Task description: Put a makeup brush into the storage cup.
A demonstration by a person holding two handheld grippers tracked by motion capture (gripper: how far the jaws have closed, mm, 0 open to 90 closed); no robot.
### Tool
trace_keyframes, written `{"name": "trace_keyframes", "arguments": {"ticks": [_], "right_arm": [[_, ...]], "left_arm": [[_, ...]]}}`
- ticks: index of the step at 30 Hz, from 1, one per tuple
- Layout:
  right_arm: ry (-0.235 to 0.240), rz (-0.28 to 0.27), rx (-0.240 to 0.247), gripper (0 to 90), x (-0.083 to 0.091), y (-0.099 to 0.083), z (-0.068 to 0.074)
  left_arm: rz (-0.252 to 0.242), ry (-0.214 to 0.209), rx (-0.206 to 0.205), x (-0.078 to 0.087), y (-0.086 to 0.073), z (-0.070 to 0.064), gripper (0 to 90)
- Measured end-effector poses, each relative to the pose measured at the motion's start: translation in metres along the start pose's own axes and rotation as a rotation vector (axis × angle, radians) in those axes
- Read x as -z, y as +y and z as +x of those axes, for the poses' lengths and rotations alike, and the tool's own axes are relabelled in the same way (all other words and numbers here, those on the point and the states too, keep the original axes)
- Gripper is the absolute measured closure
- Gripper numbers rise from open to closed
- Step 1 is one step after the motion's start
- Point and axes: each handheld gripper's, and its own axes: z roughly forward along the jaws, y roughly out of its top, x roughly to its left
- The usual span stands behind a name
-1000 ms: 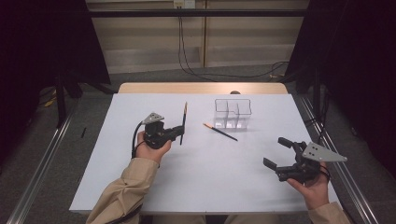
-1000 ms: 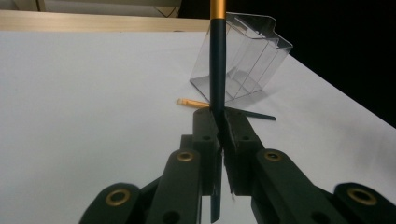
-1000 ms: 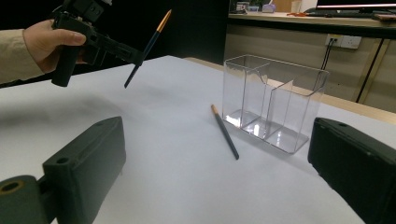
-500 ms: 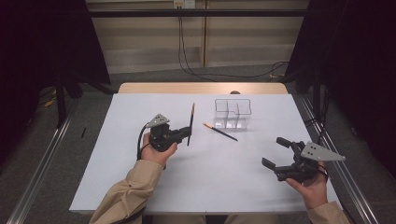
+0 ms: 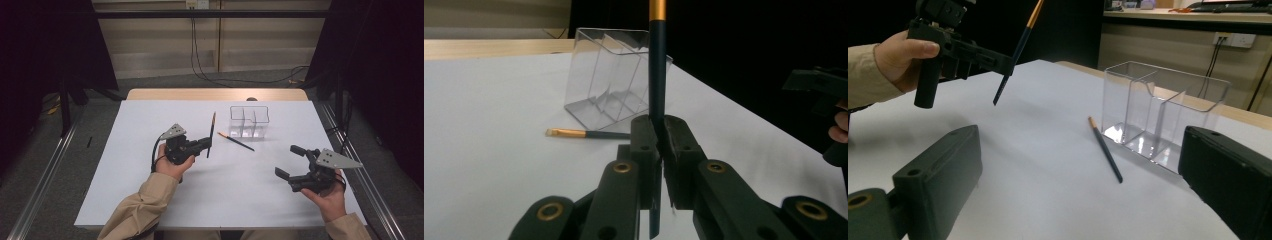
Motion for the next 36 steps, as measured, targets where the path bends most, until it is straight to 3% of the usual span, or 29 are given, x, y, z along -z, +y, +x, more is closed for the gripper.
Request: {"name": "trace_keyframes", "arguments": {"ticks": [6,9,13,30,36], "right_arm": [[0.019,0.027,0.01,3.2,-0.015,0.006,0.003],[0.026,0.02,-0.005,3.3,-0.021,0.009,0.003],[0.026,0.024,-0.023,3.2,-0.029,0.012,0.002],[0.055,0.032,-0.076,7.0,-0.067,0.029,0.001],[0.071,0.022,-0.123,9.3,-0.082,0.033,-0.001]], "left_arm": [[-0.006,-0.033,-0.021,-0.003,-0.001,-0.005,84.3],[-0.016,-0.049,-0.011,-0.004,-0.002,-0.005,84.3],[-0.019,-0.07,-0.03,-0.006,-0.002,-0.009,84.3],[0.003,-0.107,-0.054,-0.019,-0.007,-0.015,84.3],[0.003,-0.111,-0.063,-0.021,-0.008,-0.015,84.3]]}}
